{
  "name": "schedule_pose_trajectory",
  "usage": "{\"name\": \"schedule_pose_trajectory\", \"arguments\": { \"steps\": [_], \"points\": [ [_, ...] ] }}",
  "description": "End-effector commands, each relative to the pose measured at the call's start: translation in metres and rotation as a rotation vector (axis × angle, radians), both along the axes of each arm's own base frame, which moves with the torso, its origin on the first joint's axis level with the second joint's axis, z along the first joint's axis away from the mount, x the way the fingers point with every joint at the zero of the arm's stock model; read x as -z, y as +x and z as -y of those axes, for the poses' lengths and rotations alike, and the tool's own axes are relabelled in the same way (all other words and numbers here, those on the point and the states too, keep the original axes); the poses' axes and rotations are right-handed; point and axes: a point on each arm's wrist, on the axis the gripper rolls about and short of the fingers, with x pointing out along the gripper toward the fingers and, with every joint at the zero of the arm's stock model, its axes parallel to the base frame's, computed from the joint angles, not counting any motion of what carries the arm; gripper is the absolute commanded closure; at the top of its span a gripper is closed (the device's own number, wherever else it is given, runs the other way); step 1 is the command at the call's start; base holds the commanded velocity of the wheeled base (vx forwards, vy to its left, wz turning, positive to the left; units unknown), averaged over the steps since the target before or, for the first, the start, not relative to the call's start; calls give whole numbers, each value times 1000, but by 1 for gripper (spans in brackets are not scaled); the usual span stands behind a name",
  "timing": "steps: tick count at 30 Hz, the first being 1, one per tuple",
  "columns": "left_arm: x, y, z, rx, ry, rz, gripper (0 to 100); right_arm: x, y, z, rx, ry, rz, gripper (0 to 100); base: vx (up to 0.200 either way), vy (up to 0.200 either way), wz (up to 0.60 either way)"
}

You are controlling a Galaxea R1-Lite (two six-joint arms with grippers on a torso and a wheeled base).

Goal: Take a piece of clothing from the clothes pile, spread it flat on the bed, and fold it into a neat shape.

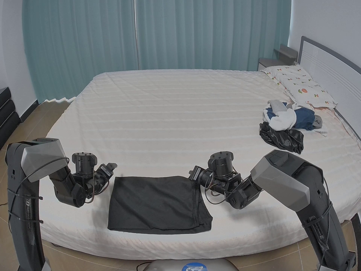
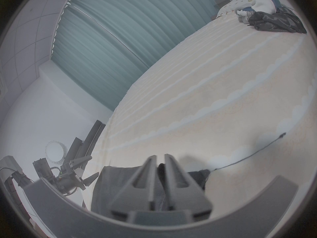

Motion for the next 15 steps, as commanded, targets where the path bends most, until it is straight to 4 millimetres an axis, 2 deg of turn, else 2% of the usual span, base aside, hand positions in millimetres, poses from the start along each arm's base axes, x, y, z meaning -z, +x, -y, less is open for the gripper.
{"name": "schedule_pose_trajectory", "arguments": {
  "steps": [1, 10, 15],
  "points": [
    [0, 0, 0, -1, 0, 0, 0, 3, 4, 6, 16, -3, -3, 100, 0, 0, 0],
    [0, 0, 0, -1, 2, 1, 0, 3, 12, 19, 72, -12, 4, 100, 0, 0, 0],
    [0, 0, 0, -1, 2, 1, 0, 4, 7, 19, 64, -18, -9, 100, 0, 0, 0]
  ]
}}
